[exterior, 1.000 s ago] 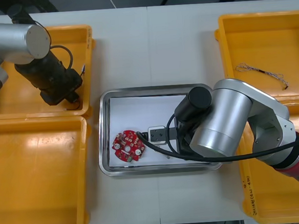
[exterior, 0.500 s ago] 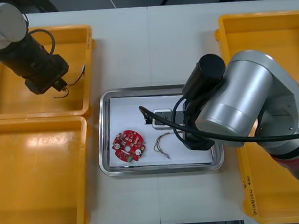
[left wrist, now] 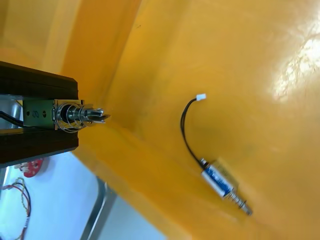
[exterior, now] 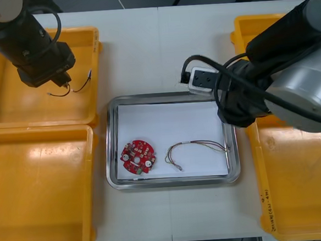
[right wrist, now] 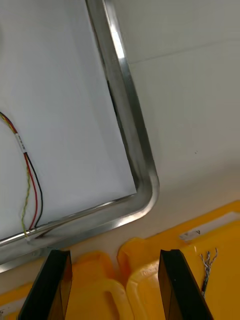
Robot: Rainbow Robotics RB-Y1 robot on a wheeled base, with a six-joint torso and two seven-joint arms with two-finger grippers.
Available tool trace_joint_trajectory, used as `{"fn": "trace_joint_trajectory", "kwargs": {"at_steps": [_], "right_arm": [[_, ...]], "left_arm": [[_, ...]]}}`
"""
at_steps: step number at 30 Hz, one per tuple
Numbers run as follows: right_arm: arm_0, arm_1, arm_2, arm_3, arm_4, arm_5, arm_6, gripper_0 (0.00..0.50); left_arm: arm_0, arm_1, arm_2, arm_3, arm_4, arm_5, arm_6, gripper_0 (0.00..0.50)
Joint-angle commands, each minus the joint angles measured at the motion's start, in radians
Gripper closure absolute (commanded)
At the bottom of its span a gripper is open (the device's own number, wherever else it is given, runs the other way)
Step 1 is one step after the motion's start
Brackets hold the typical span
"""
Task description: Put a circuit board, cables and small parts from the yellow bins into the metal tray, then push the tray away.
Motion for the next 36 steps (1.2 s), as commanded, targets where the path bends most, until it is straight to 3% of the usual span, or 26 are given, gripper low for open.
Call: {"fn": "trace_joint_trajectory", "kwargs": {"at_steps": [1,12,20,36], "right_arm": [[-0.012,-0.066,-0.106,-0.031,-0.019,0.003,-0.048,0.000],[-0.012,-0.084,-0.296,-0.002,-0.024,0.003,-0.065,0.000],[-0.021,-0.094,-0.451,0.102,-0.038,0.003,-0.069,0.000],[-0.118,-0.130,-0.514,0.339,0.002,0.003,-0.057,0.000]], "left_arm": [[-0.026,0.028,0.030,-0.108,-0.008,0.041,0.020,0.500],[-0.026,-0.021,-0.059,-0.281,-0.031,0.058,0.029,0.500],[-0.006,-0.070,-0.159,-0.376,-0.083,0.059,0.035,0.500],[0.002,-0.145,-0.356,-0.372,-0.189,-0.050,0.035,0.500]]}}
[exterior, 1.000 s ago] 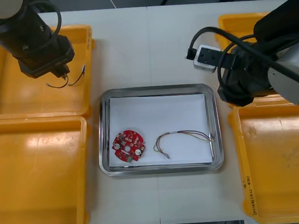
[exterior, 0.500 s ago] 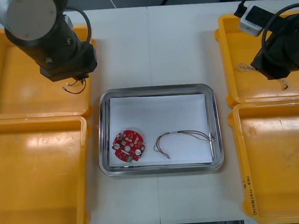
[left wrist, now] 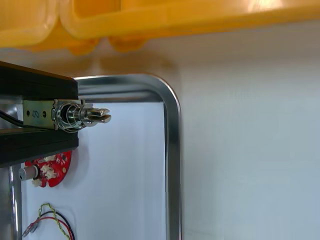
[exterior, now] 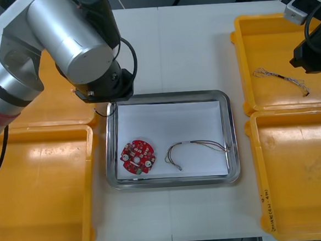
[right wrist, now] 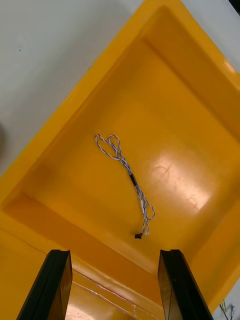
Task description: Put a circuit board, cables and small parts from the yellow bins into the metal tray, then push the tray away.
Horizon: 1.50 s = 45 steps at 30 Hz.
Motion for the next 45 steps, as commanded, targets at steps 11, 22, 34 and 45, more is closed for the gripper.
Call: {"fn": "trace_joint_trajectory", "kwargs": {"at_steps": [11,22,34,45], "right_arm": [[-0.118,-0.062,-0.028,0.205,0.043,0.003,-0.022,0.000],[-0.184,-0.062,-0.029,0.366,0.073,0.003,-0.026,0.000],[-0.198,-0.062,-0.029,0.478,0.091,-0.035,-0.009,0.000],[-0.296,-0.070,-0.035,0.697,0.090,-0.147,0.037,0.000]], "left_arm": [[0.001,-0.053,-0.147,0.083,-0.032,-0.129,0.038,0.500],[0.001,-0.073,-0.201,0.187,-0.049,-0.209,0.038,0.499],[0.001,-0.079,-0.259,0.238,-0.052,-0.275,0.043,0.500],[0.001,-0.079,-0.262,0.238,-0.052,-0.278,0.049,0.000]]}}
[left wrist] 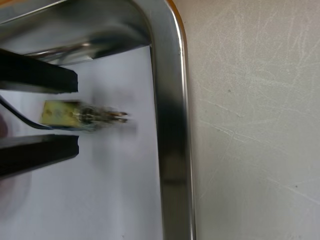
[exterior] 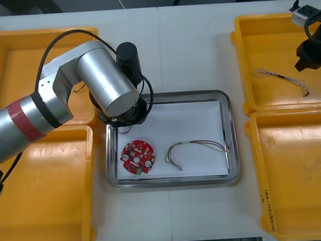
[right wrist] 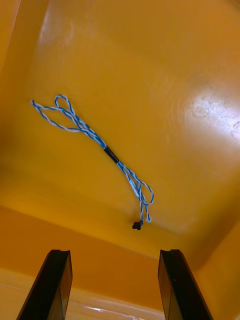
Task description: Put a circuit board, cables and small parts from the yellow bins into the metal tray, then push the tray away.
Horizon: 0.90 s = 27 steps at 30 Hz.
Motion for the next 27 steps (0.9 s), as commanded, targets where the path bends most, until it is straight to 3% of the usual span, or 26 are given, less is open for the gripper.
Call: {"fn": "trace_joint_trajectory", "kwargs": {"at_steps": [1,12,17,27], "right_arm": [[-0.077,-0.050,-0.030,0.058,0.008,-0.064,0.043,0.000],[-0.088,-0.071,-0.030,0.242,-0.009,-0.249,0.264,0.000],[-0.094,-0.071,-0.028,0.320,-0.026,-0.314,0.301,0.000],[-0.095,-0.068,-0.014,0.467,-0.175,-0.446,0.306,0.000]], "left_arm": [[0.000,-0.022,-0.013,-0.006,-0.011,-0.011,0.049,0.000],[0.000,-0.015,0.004,-0.046,-0.017,-0.006,0.075,0.000],[0.000,-0.006,0.049,-0.095,-0.014,0.010,0.081,0.000],[-0.001,0.031,0.190,-0.191,0.026,0.113,0.055,0.000]]}}
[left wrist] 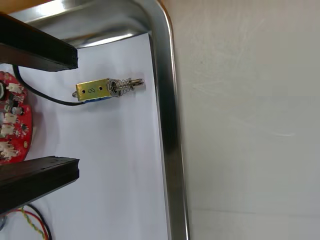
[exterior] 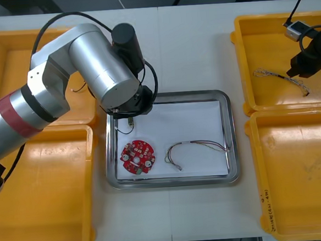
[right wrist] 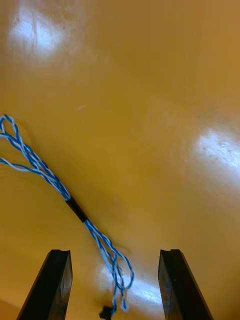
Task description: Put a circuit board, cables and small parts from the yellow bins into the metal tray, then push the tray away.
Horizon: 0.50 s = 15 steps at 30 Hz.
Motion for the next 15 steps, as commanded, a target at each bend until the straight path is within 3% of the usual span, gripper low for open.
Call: {"fn": "trace_joint_trajectory", "kwargs": {"at_steps": [1,7,15], "right_arm": [[-0.051,-0.043,0.009,0.042,-0.051,-0.063,0.022,0.000],[-0.051,-0.043,0.110,0.043,-0.046,-0.116,0.015,0.000],[-0.051,-0.040,0.141,0.055,-0.046,-0.122,0.014,0.000]], "left_arm": [[0.000,0.040,0.115,-0.072,0.039,0.058,0.050,0.000],[0.000,0.072,0.214,-0.111,0.081,0.130,0.027,0.000],[0.000,0.104,0.362,-0.108,0.137,0.253,-0.134,0.000]]}}
